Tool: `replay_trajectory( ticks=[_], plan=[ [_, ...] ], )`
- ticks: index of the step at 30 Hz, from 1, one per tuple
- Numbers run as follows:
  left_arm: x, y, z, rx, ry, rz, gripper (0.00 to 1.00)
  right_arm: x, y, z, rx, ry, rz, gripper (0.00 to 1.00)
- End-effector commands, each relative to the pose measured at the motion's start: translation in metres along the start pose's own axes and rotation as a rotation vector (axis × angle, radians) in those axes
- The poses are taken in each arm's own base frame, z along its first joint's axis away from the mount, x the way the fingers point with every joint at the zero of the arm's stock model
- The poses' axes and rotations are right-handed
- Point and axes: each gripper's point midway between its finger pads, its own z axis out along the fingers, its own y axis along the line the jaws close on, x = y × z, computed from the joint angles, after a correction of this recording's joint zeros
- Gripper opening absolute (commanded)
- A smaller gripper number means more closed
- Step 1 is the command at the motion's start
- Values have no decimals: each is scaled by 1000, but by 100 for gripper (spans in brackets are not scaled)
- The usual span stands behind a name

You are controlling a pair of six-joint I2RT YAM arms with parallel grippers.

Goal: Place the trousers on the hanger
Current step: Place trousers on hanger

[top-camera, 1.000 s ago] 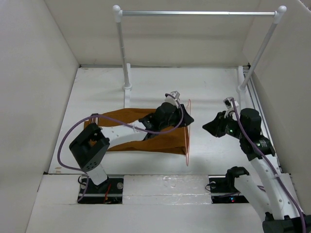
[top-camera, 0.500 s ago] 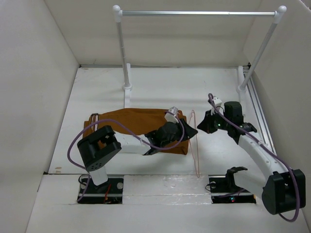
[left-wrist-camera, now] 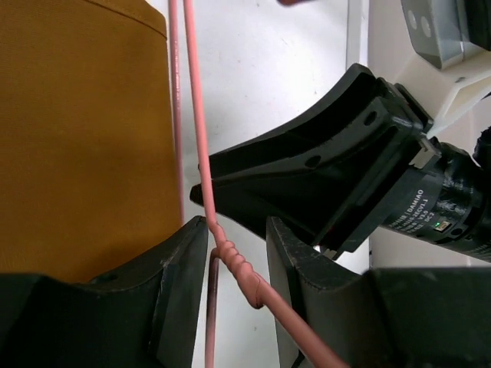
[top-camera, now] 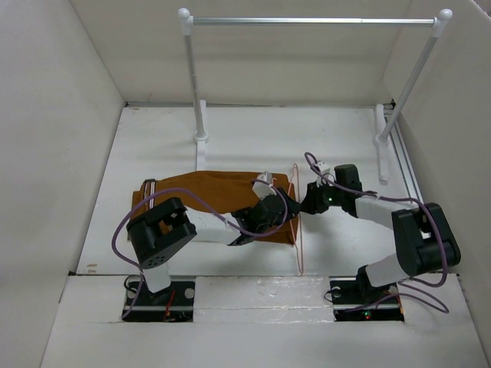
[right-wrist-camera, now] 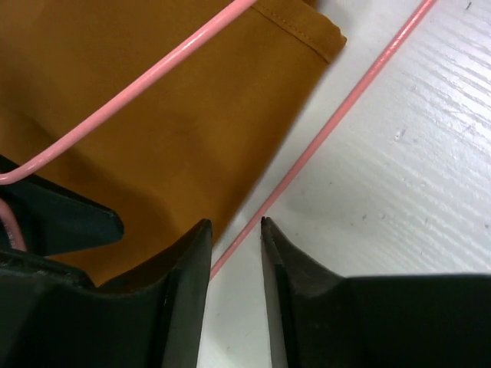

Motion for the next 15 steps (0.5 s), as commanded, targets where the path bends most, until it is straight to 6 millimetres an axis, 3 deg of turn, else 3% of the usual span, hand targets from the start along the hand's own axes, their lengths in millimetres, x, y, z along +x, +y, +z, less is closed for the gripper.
replay_trajectory(
  ticks=[1, 4, 8, 13, 15],
  plan=[
    [1, 8, 6, -52, -6, 25, 0, -26, 6, 8, -61, -87, -77, 29],
    [3, 10, 6, -56, 0, 21, 0, -25, 9, 6, -44, -92, -83, 29],
    [4, 13, 7, -64, 2, 15, 0, -16, 11, 13, -53, -57, -80, 42],
    [6, 18, 6, -81, 5, 21, 0, 3, 6, 27, -36, -14, -17, 44],
    [6, 19, 6, -82, 7, 22, 0, 10, 6, 30, -37, -15, -9, 50]
  ],
)
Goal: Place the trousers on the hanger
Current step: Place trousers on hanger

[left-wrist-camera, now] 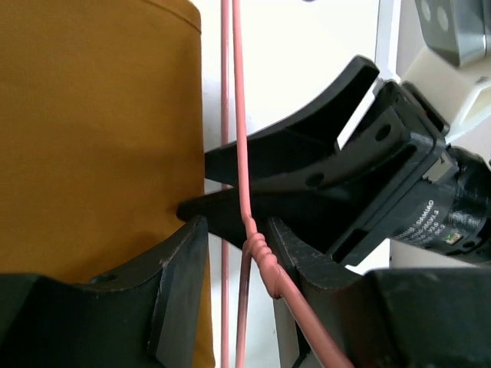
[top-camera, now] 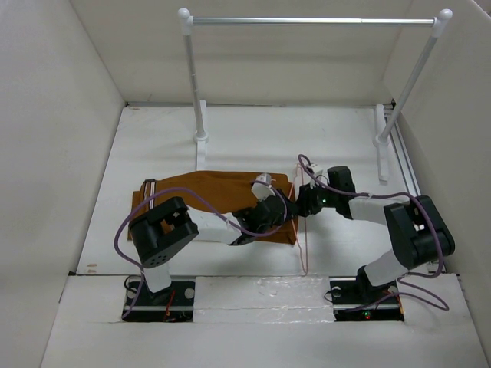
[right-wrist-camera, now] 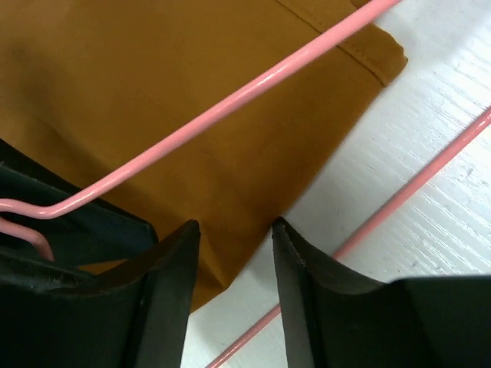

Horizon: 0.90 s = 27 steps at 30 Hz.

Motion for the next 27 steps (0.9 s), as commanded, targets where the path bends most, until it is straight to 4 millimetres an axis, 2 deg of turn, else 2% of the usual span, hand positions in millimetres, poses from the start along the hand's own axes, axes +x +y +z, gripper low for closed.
replay_trajectory(
  ticks=[1, 2, 3, 5, 6, 9, 10, 11, 12, 13, 14, 16, 19, 20, 21, 24, 26, 27],
  plan=[
    [0, 4, 2, -26, -4, 14, 0, 5, -3, 7, 9, -17, 9, 51],
    [0, 5, 2, -30, -2, 17, 0, 9, 0, 10, -4, -9, 6, 51],
    [1, 6, 1, -40, 0, 23, 0, 13, 0, 12, -9, -3, 16, 44],
    [-1, 10, 1, -56, -5, 38, 0, 15, 8, 12, -54, -13, 32, 19],
    [-1, 14, -1, -74, -4, 47, 0, 12, 10, 9, -72, -27, 41, 1],
    [-7, 23, -7, -116, -20, 77, 0, 1, 8, -7, -59, -64, 48, 0],
    [-10, 25, -9, -129, -28, 85, 0, -15, 5, -21, -36, -114, 11, 0],
    [-15, 29, -10, -141, -36, 89, 0, -11, 3, -29, -21, -93, 29, 0],
    [-20, 34, -14, -159, -41, 101, 0, -17, 3, -37, -16, -105, 14, 0],
    [-21, 37, -16, -168, -40, 111, 0, -31, 7, -49, -16, -143, -33, 0],
    [-25, 41, -17, -179, -45, 118, 0, -29, 3, -58, 4, -138, -4, 0],
    [-25, 52, -23, -213, -35, 162, 0, -37, 6, -75, 9, -171, -36, 0],
    [-34, 73, -34, -293, -54, 187, 0, -35, -9, -95, 71, -180, -24, 0],
    [-36, 74, -38, -295, -56, 193, 0, -33, -11, -102, 84, -161, -13, 0],
    [-43, 77, -43, -296, -67, 194, 0, -33, -21, -110, 116, -161, -3, 0],
    [-52, 86, -53, -333, -76, 241, 0, -27, -40, -125, 197, -173, 36, 0],
    [-65, 102, -63, -394, -90, 290, 0, -29, -48, -133, 225, -222, 78, 0],
    [-65, 102, -64, -394, -90, 290, 0, -29, -48, -133, 225, -222, 78, 0]
  ],
)
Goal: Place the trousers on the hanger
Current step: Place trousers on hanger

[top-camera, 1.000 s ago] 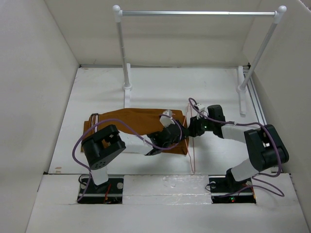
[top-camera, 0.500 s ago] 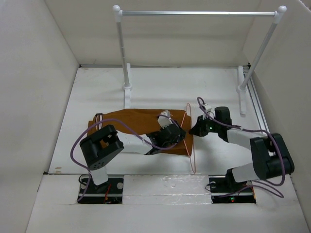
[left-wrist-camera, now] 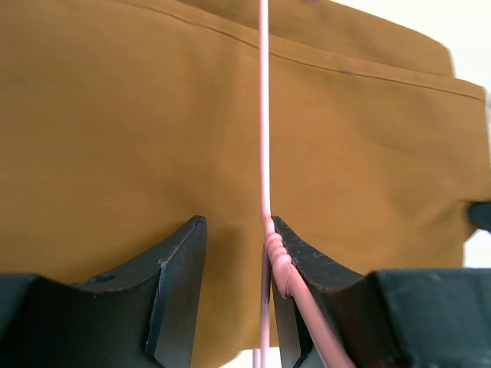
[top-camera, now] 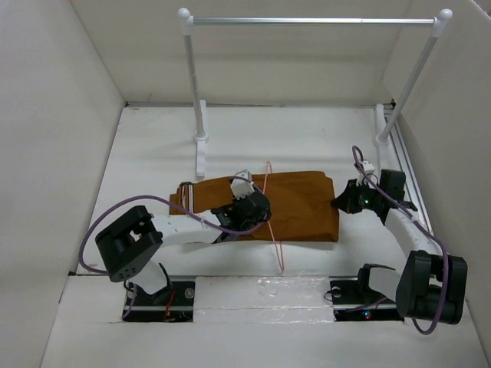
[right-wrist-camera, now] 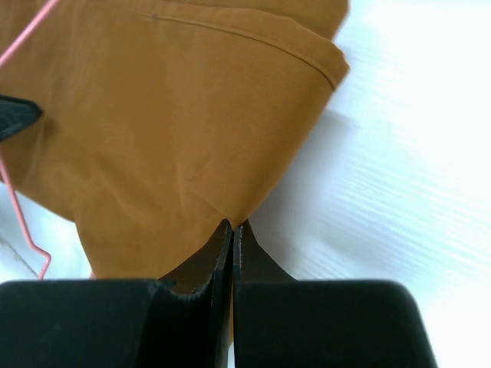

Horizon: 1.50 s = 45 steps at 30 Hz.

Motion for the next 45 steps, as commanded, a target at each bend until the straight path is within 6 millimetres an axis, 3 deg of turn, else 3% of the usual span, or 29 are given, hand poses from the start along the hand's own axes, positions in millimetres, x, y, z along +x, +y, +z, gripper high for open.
replay_trajectory(
  ticks=[1, 5, 13, 21, 26, 31, 33, 34, 35, 36, 38, 40, 41, 43, 44, 45],
  plan=[
    [-9, 49, -11, -147, -19, 146, 0, -18, -13, -14, 53, -62, -22, 0],
    [-22, 58, -28, -141, -37, 191, 0, -28, -24, -12, 74, -79, 11, 0],
    [-32, 56, -26, -151, -54, 229, 0, -38, -41, -2, 111, -101, 43, 0],
    [-58, 8, -25, -46, -111, 262, 0, -12, -55, 12, 120, -43, 82, 0],
    [-72, -8, -28, -16, -147, 246, 0, -2, -60, 16, 129, -20, 91, 0],
    [-108, -43, -50, 61, -222, 222, 0, -2, -54, 15, 114, -6, 93, 0],
    [-133, -61, -68, 87, -264, 217, 0, -5, -48, 13, 124, 6, 76, 7],
    [-140, -67, -74, 90, -269, 218, 0, -13, -41, 8, 129, 7, 53, 15],
    [-146, -67, -80, 70, -264, 244, 0, -16, -34, 7, 126, 12, 28, 33],
    [-172, -86, -96, 89, -313, 225, 0, -20, -28, 3, 127, 12, 17, 41],
    [-199, -110, -122, 109, -335, 243, 0, -43, -5, -15, 110, -23, -25, 55],
    [-217, -124, -139, 131, -355, 279, 0, -65, 24, -34, 107, -72, -55, 60],
    [-231, -136, -153, 156, -367, 275, 0, -104, 52, -62, 114, -197, -141, 64],
    [-242, -146, -164, 181, -364, 285, 0, -132, 87, -85, 97, -296, -159, 69],
    [-251, -154, -173, 187, -367, 294, 0, -157, 112, -104, 61, -362, -199, 70],
    [-255, -159, -178, 198, -366, 299, 0, -162, 134, -107, -17, -365, -199, 70]
  ],
)
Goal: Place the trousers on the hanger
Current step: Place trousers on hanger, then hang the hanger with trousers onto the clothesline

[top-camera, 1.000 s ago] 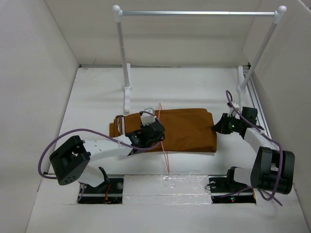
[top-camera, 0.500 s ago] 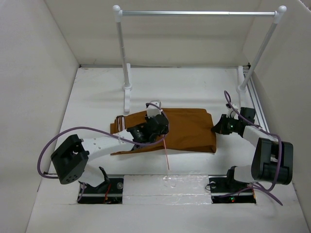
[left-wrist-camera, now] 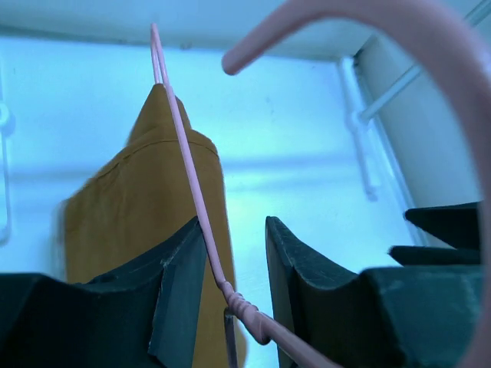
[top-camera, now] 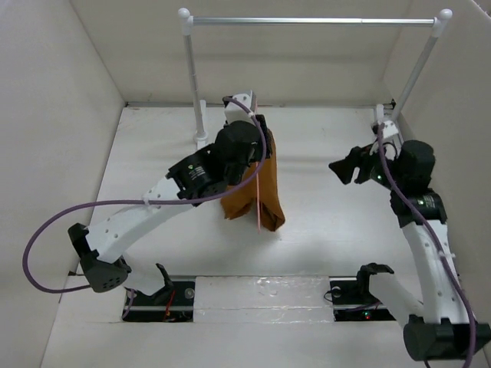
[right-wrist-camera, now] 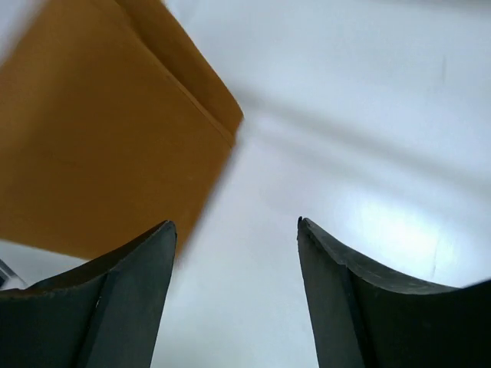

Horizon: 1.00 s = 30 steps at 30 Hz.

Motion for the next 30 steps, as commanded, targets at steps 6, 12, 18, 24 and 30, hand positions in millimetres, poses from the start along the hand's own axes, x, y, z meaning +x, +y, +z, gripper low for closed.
replay_trajectory(
  ticks=[6, 12, 18, 24, 30],
  plan=[
    [-97, -27, -30, 82, -109, 41, 0, -116, 165, -46, -403, -198, -4, 71],
    [-106, -37, -25, 126, -120, 33, 0, -121, 252, -38, -634, -211, 106, 77],
    [-107, -50, -21, 175, -126, 15, 0, -115, 281, -6, -712, -210, 191, 80],
    [-102, -50, -11, 163, -133, 31, 0, -97, 294, 17, -736, -168, 256, 43],
    [-114, -40, -12, 141, -175, 29, 0, -109, 293, 7, -723, -249, 323, 0]
  ],
)
